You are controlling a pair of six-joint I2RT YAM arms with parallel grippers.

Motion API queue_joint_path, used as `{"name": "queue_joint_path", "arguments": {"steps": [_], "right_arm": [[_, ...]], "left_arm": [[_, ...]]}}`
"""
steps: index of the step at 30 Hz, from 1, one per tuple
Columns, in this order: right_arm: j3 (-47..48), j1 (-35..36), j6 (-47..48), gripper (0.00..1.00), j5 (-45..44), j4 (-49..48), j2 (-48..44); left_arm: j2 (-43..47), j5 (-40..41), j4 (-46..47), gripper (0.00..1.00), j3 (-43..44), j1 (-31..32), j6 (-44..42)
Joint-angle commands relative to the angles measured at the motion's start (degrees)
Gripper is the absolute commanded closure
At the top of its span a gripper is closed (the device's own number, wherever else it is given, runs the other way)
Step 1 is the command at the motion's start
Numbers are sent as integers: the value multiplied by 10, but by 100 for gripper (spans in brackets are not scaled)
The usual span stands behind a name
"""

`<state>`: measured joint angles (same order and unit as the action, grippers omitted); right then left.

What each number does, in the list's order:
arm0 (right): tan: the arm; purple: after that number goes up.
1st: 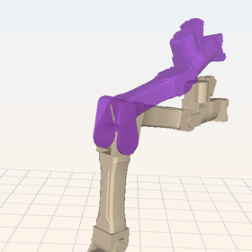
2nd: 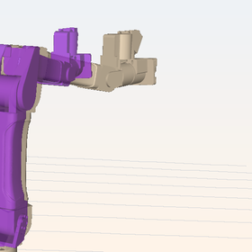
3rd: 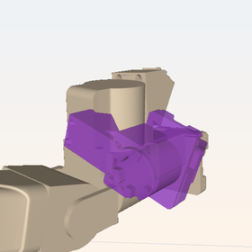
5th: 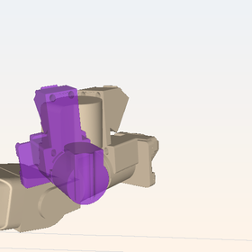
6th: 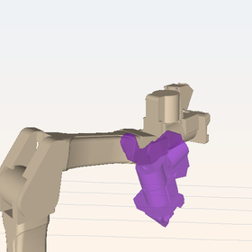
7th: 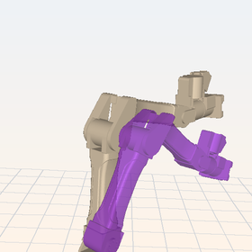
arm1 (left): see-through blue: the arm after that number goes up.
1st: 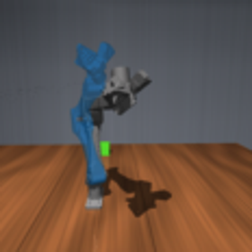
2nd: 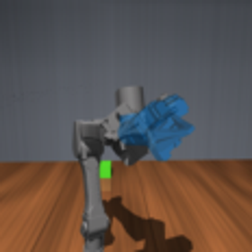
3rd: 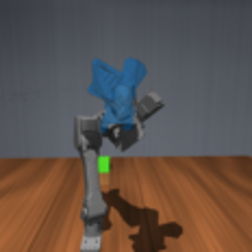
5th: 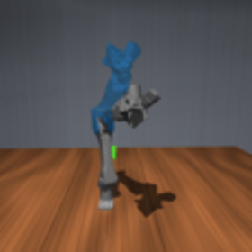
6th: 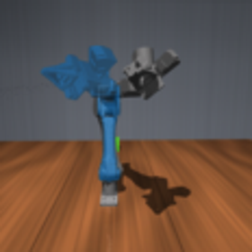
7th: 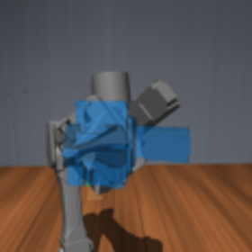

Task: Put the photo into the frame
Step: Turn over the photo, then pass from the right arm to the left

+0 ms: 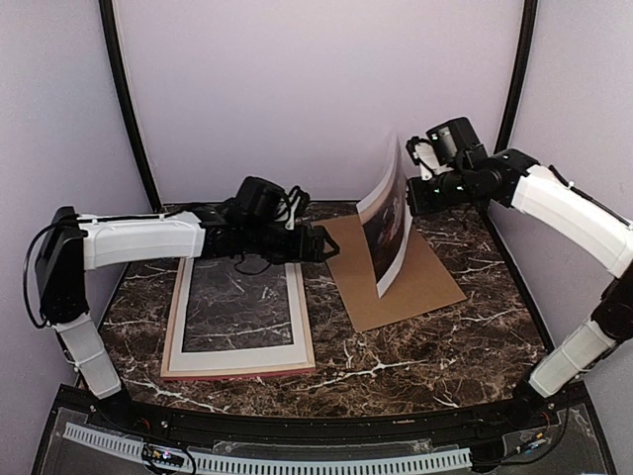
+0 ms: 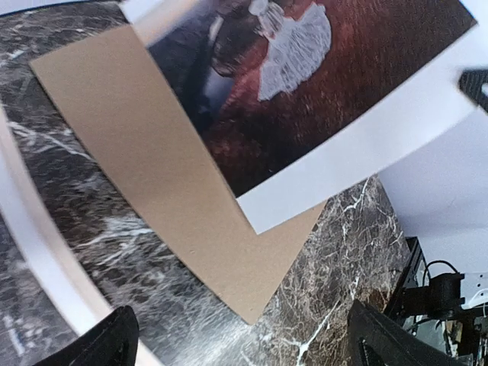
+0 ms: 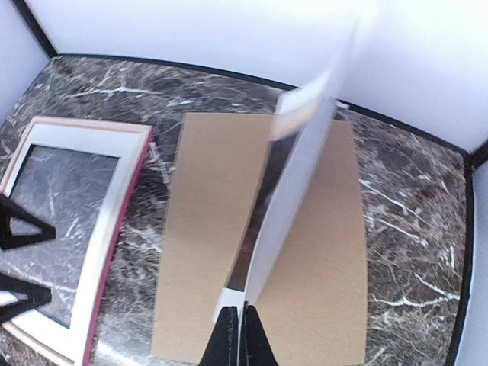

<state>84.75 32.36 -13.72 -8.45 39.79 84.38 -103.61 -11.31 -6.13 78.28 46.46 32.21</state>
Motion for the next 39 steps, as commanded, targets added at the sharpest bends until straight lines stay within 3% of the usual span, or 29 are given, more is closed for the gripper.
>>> {"name": "queue_joint_path", "arguments": {"steps": [1,5,12,22,29,35,39], "right_arm": [[77,161,3,100,-165,82,80],[155,268,1,100,-222,118,190],[270,371,7,100,-203,136,334],[192,386,-3,100,-134,20,337],[183,390,-14,100,-104,4,354],[183,392,-21,100,-88,-10,361],[182,395,-23,100,-83,-10,366]], "left_arm": [[120,-37,1,1,-85,-64,22],[233,-35,-21,1,-145,-116,34],[299,-68,-62,1,-216,-213,46],[205,-168,14,2,-266,-243,79],[150,-197,49,8,-271,-243,104],[116,-208,86,19,-284,-243,121],[99,-216,113,35,-289,-243,134]]}}
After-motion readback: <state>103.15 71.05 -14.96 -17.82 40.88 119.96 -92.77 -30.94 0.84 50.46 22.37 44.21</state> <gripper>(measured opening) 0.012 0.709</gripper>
